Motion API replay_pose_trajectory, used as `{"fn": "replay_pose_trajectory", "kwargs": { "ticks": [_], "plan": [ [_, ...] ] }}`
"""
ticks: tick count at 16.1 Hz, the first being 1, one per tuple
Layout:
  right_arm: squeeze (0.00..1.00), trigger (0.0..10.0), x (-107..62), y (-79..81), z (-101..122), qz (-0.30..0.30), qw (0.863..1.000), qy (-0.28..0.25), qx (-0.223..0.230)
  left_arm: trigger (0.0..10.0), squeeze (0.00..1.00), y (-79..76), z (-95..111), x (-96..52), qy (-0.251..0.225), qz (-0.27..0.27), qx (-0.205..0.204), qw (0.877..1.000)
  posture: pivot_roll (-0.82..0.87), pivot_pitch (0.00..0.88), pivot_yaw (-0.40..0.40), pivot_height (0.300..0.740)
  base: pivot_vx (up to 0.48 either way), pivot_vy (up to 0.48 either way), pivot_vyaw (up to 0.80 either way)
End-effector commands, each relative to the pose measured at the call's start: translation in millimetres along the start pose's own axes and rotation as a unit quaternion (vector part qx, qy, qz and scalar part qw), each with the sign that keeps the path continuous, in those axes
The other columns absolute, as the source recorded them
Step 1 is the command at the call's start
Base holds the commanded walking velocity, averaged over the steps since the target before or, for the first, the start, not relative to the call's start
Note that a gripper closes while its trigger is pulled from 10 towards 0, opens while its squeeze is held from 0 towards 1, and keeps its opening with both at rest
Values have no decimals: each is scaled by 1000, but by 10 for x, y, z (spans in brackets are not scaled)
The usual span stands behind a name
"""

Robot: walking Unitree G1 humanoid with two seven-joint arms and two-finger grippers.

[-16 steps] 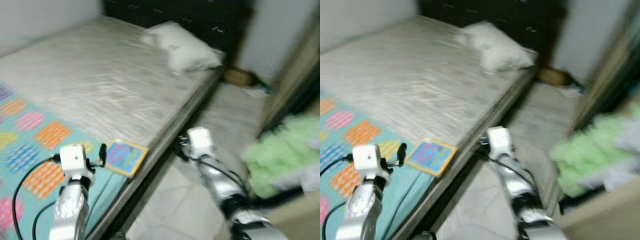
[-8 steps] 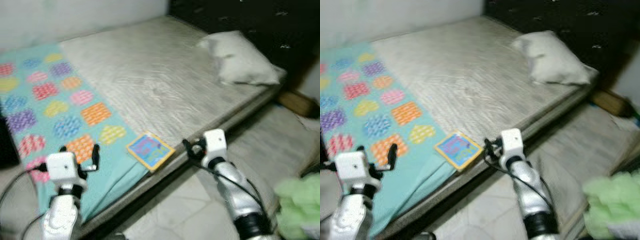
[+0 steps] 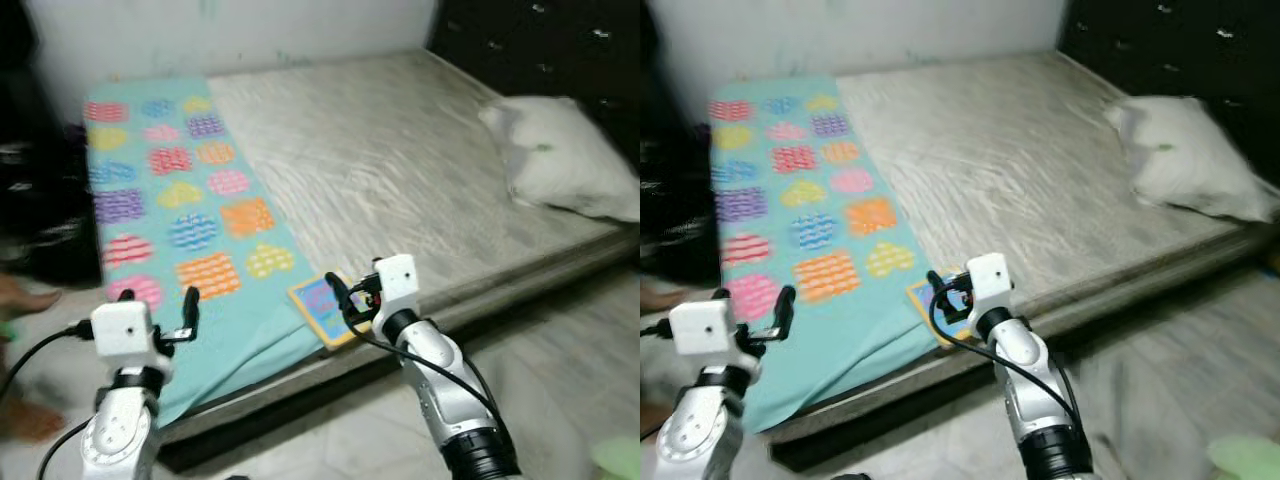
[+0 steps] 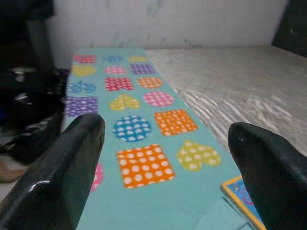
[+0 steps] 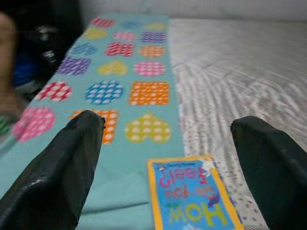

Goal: Clean up the room

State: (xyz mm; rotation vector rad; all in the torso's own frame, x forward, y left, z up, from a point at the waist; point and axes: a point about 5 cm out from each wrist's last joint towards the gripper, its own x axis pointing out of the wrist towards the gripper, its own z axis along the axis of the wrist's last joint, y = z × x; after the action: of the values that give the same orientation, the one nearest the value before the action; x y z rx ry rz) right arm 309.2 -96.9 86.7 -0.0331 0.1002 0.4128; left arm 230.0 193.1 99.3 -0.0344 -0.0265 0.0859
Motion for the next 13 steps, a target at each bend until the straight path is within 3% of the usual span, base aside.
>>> {"fn": "replay_pose_trajectory", "kwargs": {
  "ticks": [1, 5, 7, 13],
  "plan": [
    [0, 10000, -29, -63, 1, -7, 1000, -1, -4, 10000, 0, -43, -12, -15, 5, -13, -4, 1000, 38, 101, -85, 740, 0, 0, 800],
    [0, 10000, -29, -36, 14, 7, 1000, -7, -5, 10000, 0, -144, -2, 10, -1, -33, -14, 999, 34, 114, -104, 740, 0, 0, 798],
    [0, 10000, -29, -20, 13, 13, 1000, -10, -5, 10000, 0, -161, 4, -2, -4, -36, -16, 999, 42, 113, -117, 740, 0, 0, 0],
    [0, 10000, -17, -5, -7, 21, 1000, -9, 3, 10000, 0, -152, 7, -13, -8, -34, -23, 999, 40, 114, -118, 740, 300, 0, 0]
  ]
}}
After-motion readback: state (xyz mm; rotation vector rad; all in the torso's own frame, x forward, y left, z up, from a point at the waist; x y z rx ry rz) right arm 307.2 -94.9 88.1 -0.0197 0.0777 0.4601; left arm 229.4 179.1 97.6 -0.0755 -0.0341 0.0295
